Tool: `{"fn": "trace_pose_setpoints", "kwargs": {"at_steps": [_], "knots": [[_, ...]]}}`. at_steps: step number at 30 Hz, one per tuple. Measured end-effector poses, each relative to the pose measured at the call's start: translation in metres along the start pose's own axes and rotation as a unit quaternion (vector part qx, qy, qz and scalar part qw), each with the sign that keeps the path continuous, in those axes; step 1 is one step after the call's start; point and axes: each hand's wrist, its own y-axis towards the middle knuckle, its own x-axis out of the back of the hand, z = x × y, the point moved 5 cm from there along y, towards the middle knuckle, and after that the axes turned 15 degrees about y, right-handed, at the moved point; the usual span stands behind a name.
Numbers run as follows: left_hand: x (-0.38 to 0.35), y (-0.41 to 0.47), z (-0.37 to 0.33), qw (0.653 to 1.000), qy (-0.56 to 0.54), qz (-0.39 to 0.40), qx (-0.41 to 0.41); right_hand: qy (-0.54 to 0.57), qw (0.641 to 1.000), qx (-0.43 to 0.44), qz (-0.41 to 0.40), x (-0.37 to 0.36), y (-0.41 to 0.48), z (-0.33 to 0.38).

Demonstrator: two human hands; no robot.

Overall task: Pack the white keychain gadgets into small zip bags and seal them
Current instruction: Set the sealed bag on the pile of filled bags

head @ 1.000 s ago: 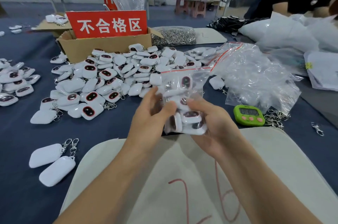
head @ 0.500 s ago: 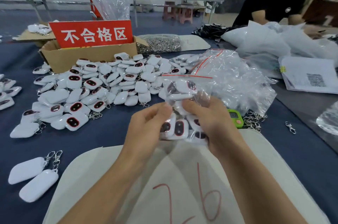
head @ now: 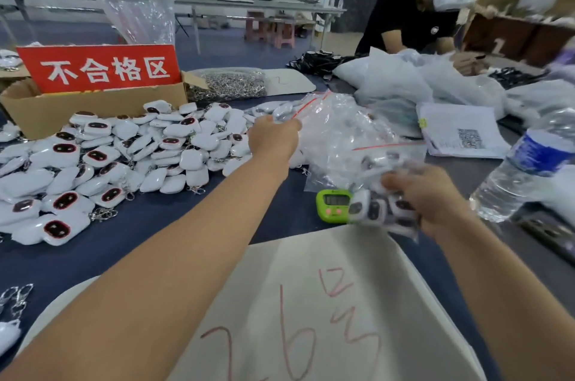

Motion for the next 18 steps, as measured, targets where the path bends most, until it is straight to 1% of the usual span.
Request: {"fn": "trace_pose_setpoints", "kwargs": {"at_steps": [2, 3, 5, 8, 10, 12, 13, 14, 15, 16, 17, 18], "knots": [[-0.009, 0.007, 0.002, 1.000, 0.029, -0.001, 0.002, -0.059, 0.998, 0.036, -0.010, 0.001, 0.009, -0.008], [-0.011, 0.011, 0.003, 0.999, 0.029, -0.014, -0.001, -0.082, 0.995, 0.053, -0.019, 0.003, 0.014, -0.007], [-0.006, 0.013, 0.001, 0.999, -0.015, -0.049, -0.012, -0.130, 0.987, 0.083, -0.039, 0.007, 0.023, 0.001], [0.024, 0.004, -0.014, 0.989, -0.017, -0.116, -0.084, -0.193, 0.975, 0.098, -0.048, 0.009, 0.027, 0.010], [0.059, -0.002, -0.021, 0.973, -0.042, -0.178, -0.139, -0.215, 0.968, 0.116, -0.061, 0.004, 0.019, 0.016], [0.103, -0.013, -0.028, 0.946, -0.050, -0.243, -0.207, -0.243, 0.948, 0.180, -0.095, -0.011, 0.002, 0.026], [0.126, -0.025, -0.033, 0.923, -0.018, -0.285, -0.257, -0.269, 0.929, 0.235, -0.093, -0.028, -0.013, 0.031], [0.148, -0.039, -0.039, 0.888, 0.044, -0.331, -0.316, -0.301, 0.906, 0.290, -0.068, -0.053, -0.031, 0.033], [0.164, -0.055, -0.045, 0.839, 0.116, -0.371, -0.381, -0.324, 0.887, 0.327, -0.024, -0.081, -0.051, 0.032], [0.175, -0.071, -0.049, 0.780, 0.186, -0.399, -0.444, -0.322, 0.883, 0.340, 0.027, -0.108, -0.068, 0.028], [0.182, -0.085, -0.048, 0.722, 0.240, -0.418, -0.497, -0.293, 0.894, 0.328, 0.081, -0.134, -0.084, 0.021], [0.187, -0.095, -0.043, 0.682, 0.277, -0.422, -0.529, -0.242, 0.918, 0.284, 0.135, -0.158, -0.098, 0.013]]}}
